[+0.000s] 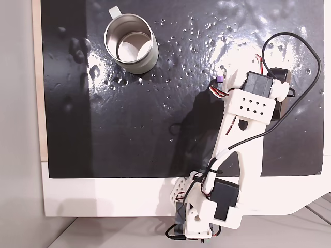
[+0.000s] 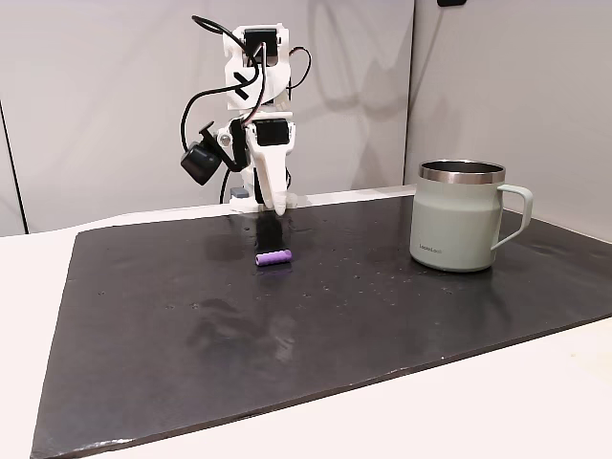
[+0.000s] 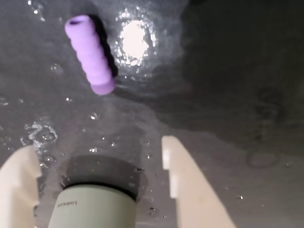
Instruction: Grasp a pengrip and put it in the cup.
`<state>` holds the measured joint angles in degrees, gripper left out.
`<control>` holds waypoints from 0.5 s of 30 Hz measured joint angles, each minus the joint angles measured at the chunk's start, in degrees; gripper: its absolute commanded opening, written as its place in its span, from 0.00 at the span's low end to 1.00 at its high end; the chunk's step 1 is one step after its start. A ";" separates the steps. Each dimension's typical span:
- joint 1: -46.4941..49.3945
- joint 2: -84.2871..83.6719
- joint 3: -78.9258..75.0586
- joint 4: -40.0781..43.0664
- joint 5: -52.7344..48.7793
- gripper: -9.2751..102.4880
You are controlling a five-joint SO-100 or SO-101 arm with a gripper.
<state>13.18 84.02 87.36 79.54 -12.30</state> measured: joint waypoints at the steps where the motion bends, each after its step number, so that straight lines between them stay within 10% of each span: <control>1: 0.00 -0.70 0.00 -0.44 0.00 0.32; 15: 0.18 -13.71 -5.19 -3.87 -1.14 0.31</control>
<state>13.36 70.31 82.18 75.67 -13.45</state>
